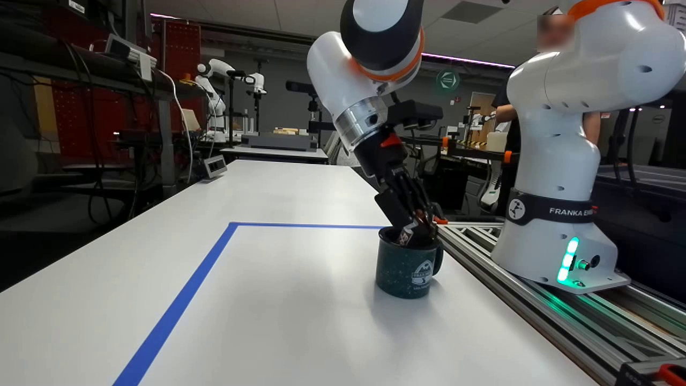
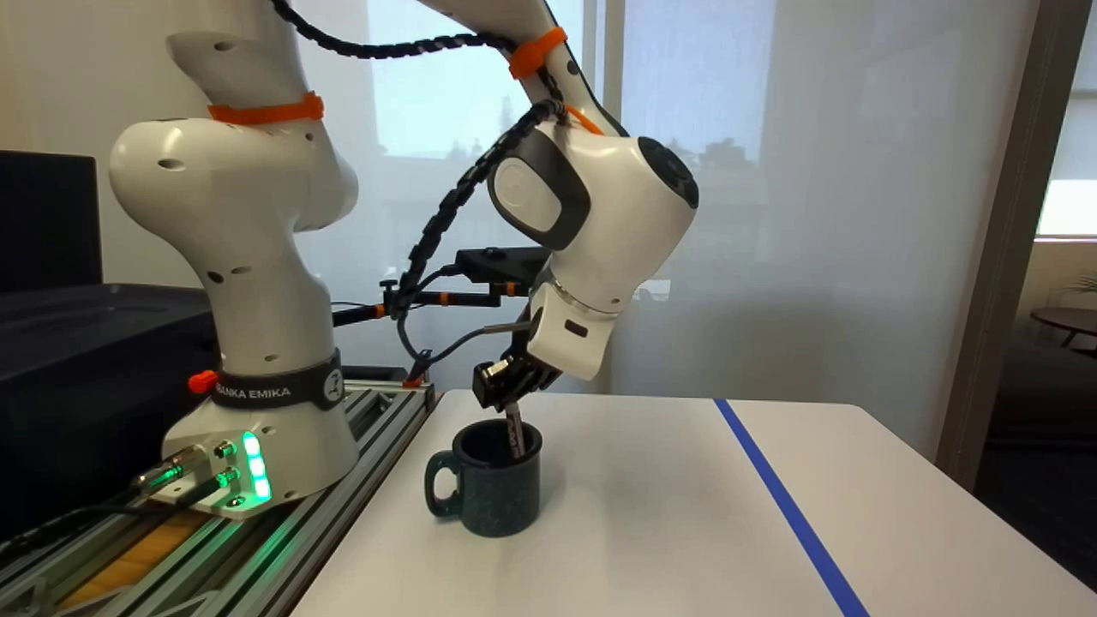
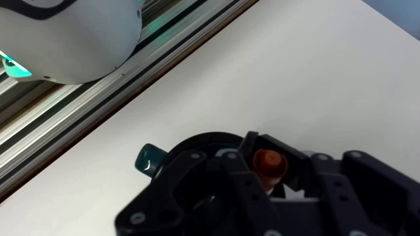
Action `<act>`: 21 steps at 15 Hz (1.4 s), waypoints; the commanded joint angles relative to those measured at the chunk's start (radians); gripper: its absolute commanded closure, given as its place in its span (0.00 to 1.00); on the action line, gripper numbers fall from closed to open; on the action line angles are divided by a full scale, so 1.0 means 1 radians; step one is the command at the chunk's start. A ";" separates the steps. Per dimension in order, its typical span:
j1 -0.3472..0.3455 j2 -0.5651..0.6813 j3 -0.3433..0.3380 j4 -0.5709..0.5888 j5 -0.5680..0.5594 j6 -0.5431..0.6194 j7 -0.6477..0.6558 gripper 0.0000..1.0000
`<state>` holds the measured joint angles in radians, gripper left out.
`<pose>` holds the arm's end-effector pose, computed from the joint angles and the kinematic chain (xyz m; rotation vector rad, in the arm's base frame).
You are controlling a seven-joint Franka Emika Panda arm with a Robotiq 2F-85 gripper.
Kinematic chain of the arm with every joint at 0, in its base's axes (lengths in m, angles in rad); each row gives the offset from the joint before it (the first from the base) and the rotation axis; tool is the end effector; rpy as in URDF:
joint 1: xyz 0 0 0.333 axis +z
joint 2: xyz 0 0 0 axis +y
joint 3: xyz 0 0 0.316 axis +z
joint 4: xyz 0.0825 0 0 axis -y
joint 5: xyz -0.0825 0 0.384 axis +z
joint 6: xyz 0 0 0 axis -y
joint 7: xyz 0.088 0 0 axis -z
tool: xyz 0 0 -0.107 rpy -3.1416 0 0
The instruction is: Remove the marker from the mug
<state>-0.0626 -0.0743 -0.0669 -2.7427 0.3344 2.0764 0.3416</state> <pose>0.3226 -0.0245 0.2135 -2.6485 0.9995 0.8904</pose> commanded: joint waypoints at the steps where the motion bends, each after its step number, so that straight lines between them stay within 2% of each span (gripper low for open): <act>1: -0.018 -0.117 -0.002 -0.033 -0.054 -0.063 0.039 0.98; 4: -0.029 -0.147 0.000 0.001 -0.069 -0.128 0.050 0.98; 6: -0.037 -0.209 0.004 -0.044 -0.080 -0.136 0.061 0.98; 7: -0.041 -0.189 0.002 -0.007 -0.085 -0.163 0.060 0.98; 8: -0.046 -0.189 0.001 0.000 -0.085 -0.172 0.065 0.87; 9: -0.052 -0.192 0.000 0.001 -0.084 -0.169 0.066 0.66; 11: -0.069 -0.190 -0.007 -0.012 -0.093 -0.161 0.063 0.61; 19: -0.140 -0.154 -0.025 0.001 -0.187 -0.131 0.167 0.02; 21: -0.147 -0.151 -0.025 0.001 -0.202 -0.130 0.193 0.00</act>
<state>-0.1967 -0.2234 -0.0930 -2.7428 0.1712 1.9390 0.4794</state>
